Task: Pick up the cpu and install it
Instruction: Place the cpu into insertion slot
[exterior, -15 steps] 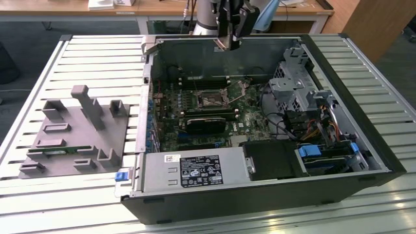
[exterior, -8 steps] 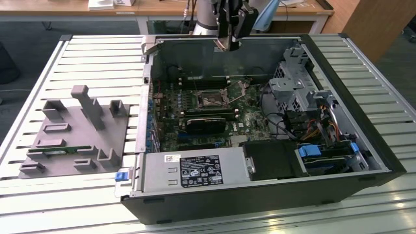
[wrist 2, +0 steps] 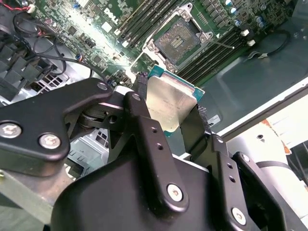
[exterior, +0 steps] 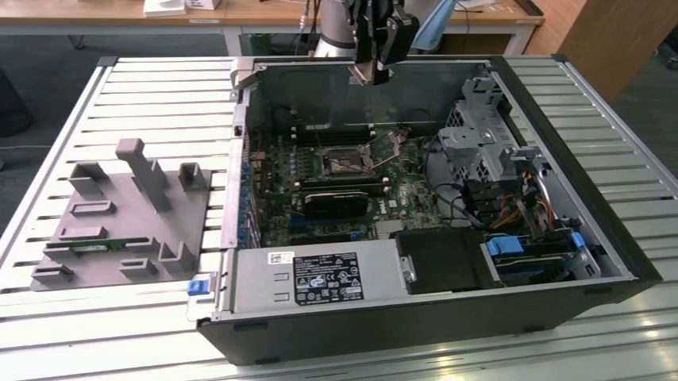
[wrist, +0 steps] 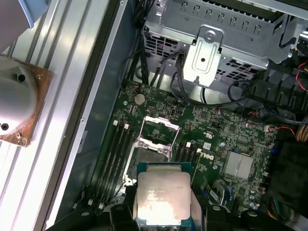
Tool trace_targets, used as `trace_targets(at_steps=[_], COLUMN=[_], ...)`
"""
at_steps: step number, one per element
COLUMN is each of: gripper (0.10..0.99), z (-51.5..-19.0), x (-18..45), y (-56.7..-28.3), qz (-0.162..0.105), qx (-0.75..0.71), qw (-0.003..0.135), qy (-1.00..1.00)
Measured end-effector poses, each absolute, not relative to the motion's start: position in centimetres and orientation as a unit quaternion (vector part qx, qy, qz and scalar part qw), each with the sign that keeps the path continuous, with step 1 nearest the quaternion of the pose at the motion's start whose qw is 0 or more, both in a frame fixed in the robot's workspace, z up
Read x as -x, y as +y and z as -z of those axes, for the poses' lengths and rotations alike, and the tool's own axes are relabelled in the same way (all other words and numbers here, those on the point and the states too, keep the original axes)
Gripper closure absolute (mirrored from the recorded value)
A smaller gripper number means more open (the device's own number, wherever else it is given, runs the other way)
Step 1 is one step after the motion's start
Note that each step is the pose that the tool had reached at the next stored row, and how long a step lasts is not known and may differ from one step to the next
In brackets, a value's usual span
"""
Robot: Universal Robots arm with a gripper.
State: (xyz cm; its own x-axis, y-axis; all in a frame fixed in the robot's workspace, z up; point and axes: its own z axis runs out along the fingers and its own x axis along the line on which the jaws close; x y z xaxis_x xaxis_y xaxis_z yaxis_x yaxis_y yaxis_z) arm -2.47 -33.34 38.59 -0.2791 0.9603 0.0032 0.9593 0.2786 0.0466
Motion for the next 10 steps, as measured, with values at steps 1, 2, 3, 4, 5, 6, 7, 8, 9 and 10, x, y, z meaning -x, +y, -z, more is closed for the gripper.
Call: trace_targets(at_steps=[1,2,3,4,5,6,7,8,9,10], gripper=[0.557,0.557,0.557,0.557,0.557,0.557,0.557,0.557,0.557,0.557], z=[-38.53,-38.48,-38.41,-38.34,-38.28,-38.21,-38.14,-38.07,-37.99,-37.90], x=[2.47,2.47,2.48,2.47,2.47,2.47,2.47,2.47,2.47,2.48], y=[-33.34,-33.34,-33.34,-33.34,-33.34,-33.34,-33.34,-33.34,-33.34,-33.34], qz=[-0.020,-0.020,-0.020,-0.020,-0.019,-0.019,-0.019,-0.019,-0.019,-0.019], qx=[-0.601,-0.602,-0.603,-0.604,-0.604,-0.604,-0.604,-0.604,-0.604,-0.604], qw=[0.013,0.013,0.013,0.013,0.013,0.013,0.013,0.013,0.013,0.013], qy=[0.799,0.798,0.797,0.797,0.797,0.796,0.796,0.796,0.796,0.796])
